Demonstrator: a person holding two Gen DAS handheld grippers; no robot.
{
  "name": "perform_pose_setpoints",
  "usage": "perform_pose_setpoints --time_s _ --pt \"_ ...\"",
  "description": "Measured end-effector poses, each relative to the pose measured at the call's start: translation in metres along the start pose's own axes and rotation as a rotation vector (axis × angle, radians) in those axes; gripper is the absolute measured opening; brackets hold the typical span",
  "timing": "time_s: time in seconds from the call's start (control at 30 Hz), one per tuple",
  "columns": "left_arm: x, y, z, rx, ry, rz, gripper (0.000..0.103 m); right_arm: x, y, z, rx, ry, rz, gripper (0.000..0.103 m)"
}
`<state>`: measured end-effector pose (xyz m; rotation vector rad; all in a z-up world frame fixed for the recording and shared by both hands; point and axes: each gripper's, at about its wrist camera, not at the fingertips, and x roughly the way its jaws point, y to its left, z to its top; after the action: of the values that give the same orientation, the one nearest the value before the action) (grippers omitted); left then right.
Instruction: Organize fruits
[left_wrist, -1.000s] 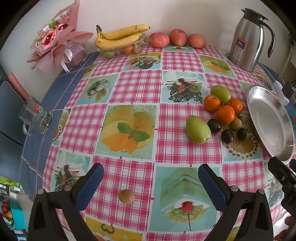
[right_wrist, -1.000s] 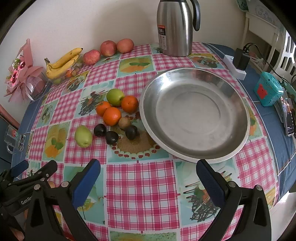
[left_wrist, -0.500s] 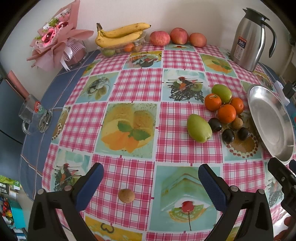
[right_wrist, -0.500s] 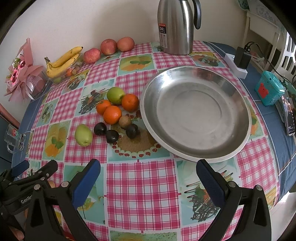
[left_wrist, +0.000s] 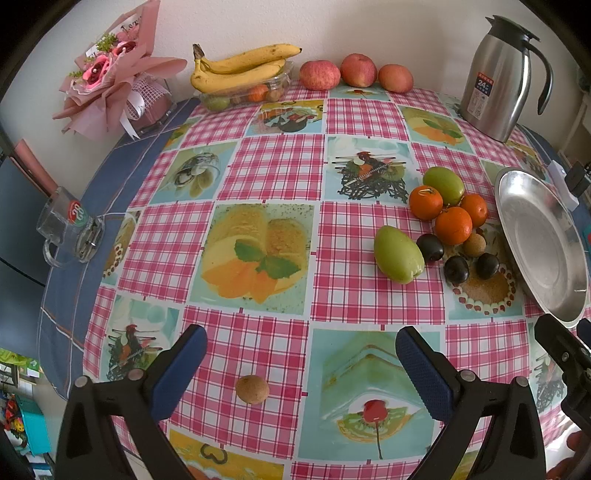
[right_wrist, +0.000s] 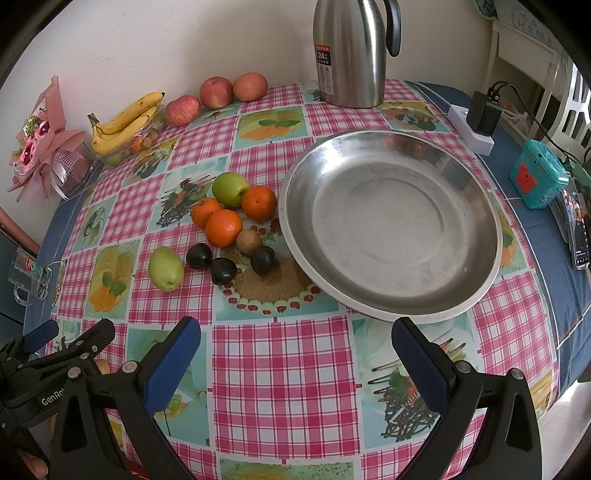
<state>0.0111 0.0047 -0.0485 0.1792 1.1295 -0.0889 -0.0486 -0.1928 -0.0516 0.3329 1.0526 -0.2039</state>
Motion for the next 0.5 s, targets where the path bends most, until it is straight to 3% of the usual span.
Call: perform_pose_setpoints --time_s 0.27,0.5 --pt "-0.001 0.003 -0.001 -0.016 -0.005 -0.004 0.103 0.002 0.002 -0.001 -0.004 0.008 0.012 0.103" --pt "-0.008 0.011 0.003 -0.054 -0.017 -0.058 0.103 0.001 0.003 0.000 -0.005 0.006 0.026 0.103"
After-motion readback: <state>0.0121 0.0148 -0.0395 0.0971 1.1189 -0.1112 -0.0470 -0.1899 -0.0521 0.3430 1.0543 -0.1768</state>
